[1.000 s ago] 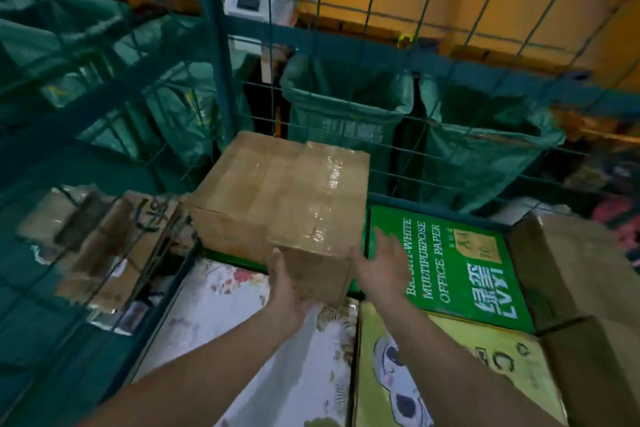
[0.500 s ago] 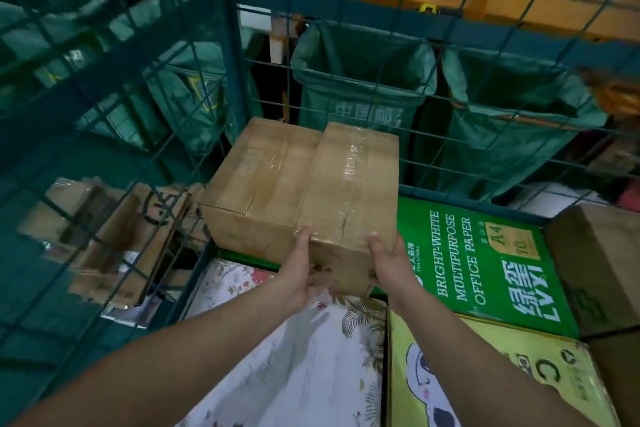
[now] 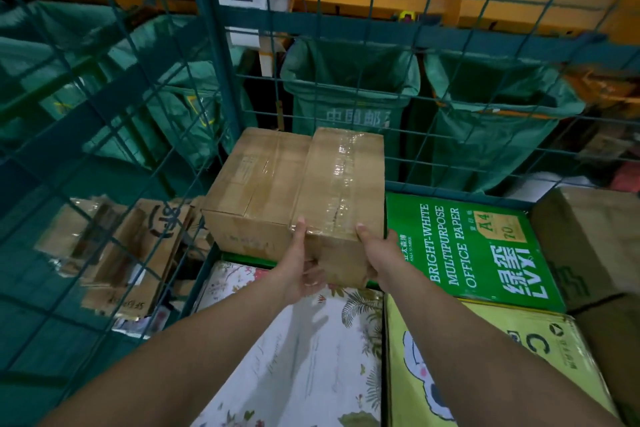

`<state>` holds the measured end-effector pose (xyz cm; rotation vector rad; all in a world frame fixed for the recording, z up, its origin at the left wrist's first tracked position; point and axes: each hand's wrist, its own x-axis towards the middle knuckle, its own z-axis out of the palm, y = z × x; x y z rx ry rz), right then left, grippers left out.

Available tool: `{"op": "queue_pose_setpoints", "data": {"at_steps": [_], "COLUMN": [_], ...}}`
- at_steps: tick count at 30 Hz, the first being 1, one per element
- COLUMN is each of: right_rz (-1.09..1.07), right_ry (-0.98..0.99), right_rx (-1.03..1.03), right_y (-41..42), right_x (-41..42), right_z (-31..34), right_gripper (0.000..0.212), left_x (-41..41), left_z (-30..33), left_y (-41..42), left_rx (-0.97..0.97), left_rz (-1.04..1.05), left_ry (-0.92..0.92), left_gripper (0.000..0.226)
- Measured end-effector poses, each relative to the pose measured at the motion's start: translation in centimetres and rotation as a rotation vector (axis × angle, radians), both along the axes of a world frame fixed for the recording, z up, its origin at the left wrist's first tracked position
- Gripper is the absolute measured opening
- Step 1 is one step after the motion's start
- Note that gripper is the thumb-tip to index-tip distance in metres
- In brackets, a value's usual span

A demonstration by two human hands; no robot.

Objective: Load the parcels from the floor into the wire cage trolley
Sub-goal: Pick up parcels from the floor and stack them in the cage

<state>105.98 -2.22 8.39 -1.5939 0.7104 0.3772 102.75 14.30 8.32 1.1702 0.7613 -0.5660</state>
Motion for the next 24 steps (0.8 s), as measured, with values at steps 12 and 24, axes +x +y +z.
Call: {"op": "queue_pose_setpoints", "data": {"at_steps": [12,24], "right_rz": [0.009,-0.274], "right_ry": [0.047,-0.181], "right_rx": [-0.011,-0.119], "right_y": [-9.3,-27.6], "right_x": [-13.6,-41.1], "right_z": [14.2,29.1], "right_gripper": [0.070,0.057], "left_x": [-9.4,-29.0], "left_z": [11.6,28.4], "left_y": [-12.0,-34.2], "left_rx": [0.106,-0.023], "left_rz": [-0.463,-0.872], "left_ry": [-0.144,-0.501], "left_gripper": [0.103,0.037]}}
